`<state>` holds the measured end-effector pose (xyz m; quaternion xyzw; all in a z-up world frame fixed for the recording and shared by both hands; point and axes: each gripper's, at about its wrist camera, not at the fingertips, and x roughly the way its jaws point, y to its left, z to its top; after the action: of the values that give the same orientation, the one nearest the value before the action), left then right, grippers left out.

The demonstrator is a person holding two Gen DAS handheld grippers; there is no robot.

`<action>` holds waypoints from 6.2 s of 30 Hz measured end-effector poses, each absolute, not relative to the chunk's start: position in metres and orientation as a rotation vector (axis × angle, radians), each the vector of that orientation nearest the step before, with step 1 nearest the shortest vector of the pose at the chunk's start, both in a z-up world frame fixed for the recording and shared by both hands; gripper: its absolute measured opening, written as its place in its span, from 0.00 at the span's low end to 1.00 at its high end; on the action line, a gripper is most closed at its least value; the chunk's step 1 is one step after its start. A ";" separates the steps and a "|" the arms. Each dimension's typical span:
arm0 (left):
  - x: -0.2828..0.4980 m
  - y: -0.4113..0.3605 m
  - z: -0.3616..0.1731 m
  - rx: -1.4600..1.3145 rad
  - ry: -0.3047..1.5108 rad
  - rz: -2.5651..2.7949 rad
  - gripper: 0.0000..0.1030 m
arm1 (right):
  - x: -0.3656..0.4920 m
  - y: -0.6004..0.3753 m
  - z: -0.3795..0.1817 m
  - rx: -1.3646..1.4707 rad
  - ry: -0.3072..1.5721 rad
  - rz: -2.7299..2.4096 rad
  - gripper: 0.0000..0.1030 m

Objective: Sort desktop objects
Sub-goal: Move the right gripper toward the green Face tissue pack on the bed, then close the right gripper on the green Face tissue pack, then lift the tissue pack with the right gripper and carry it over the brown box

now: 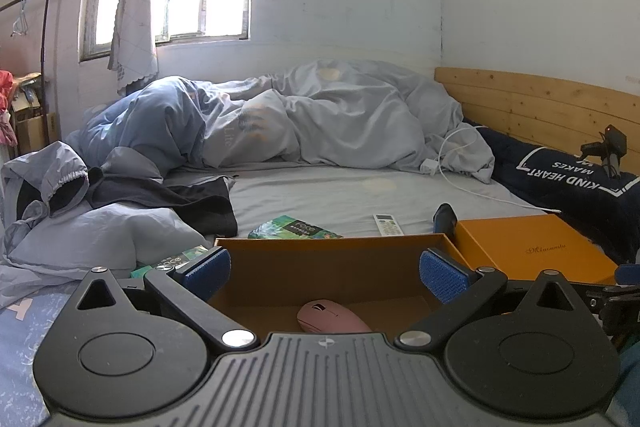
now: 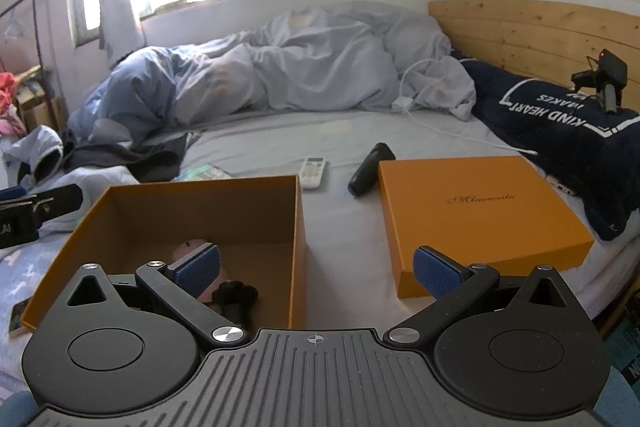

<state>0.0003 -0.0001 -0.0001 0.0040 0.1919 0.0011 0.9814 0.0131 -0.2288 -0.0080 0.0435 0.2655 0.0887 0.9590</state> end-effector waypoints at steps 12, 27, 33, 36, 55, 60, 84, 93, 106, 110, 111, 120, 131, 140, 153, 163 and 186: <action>0.001 -0.004 0.003 0.004 0.391 0.012 1.00 | 0.015 -0.229 -0.009 0.090 0.539 0.190 1.00; 0.012 -0.011 -0.001 -0.019 0.418 0.044 1.00 | 0.034 -0.222 0.007 0.060 0.495 0.329 1.00; 0.020 -0.014 -0.009 -0.013 0.417 0.079 1.00 | 0.074 -0.199 0.019 -0.026 0.478 0.405 1.00; 0.025 -0.012 -0.013 -0.019 0.415 0.110 1.00 | 0.098 -0.181 0.024 -0.085 0.468 0.446 1.00; 0.039 0.022 -0.019 -0.051 0.375 0.368 1.00 | 0.236 -0.052 0.015 -0.312 0.572 0.662 1.00; 0.041 0.018 -0.019 0.007 0.351 0.411 1.00 | 0.261 -0.027 0.002 -0.382 0.627 0.702 1.00; 0.037 0.029 -0.026 -0.005 0.331 0.488 1.00 | 0.374 0.054 -0.083 -0.596 0.977 0.746 1.00; 0.039 0.032 -0.028 -0.018 0.341 0.492 1.00 | 0.387 0.060 -0.106 -0.650 1.061 0.755 1.00; 0.040 0.040 -0.033 -0.039 0.357 0.485 1.00 | 0.391 0.068 -0.127 -0.740 1.112 0.780 0.99; 0.040 0.041 -0.034 -0.043 0.364 0.483 1.00 | 0.390 0.065 -0.126 -0.724 1.091 0.777 0.97; 0.040 0.041 -0.035 -0.043 0.365 0.482 1.00 | 0.391 0.065 -0.125 -0.721 1.086 0.773 0.97; 0.040 0.045 -0.036 -0.044 0.364 0.487 1.00 | 0.390 0.061 -0.109 -0.688 0.983 0.725 0.97; 0.036 0.043 -0.035 -0.042 0.355 0.476 1.00 | 0.376 0.044 -0.050 -0.623 0.848 0.709 0.97; 0.036 0.039 -0.033 -0.026 0.344 0.473 1.00 | 0.341 0.000 0.009 -0.538 0.746 0.698 0.97; 0.033 0.039 -0.025 -0.052 0.323 0.456 1.00 | 0.251 -0.070 0.064 -0.466 0.689 0.685 0.97; 0.027 0.042 -0.015 -0.079 0.294 0.457 1.00 | 0.187 -0.092 0.068 -0.417 0.712 0.708 0.97; 0.016 0.059 0.001 -0.111 0.231 0.515 1.00 | 0.120 -0.037 -0.018 -0.530 0.926 0.880 0.97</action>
<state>0.0157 0.0594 0.0009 -0.0549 0.1141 0.2541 0.9589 0.1197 -0.0373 -0.0184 -0.2444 0.4270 0.4058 0.7702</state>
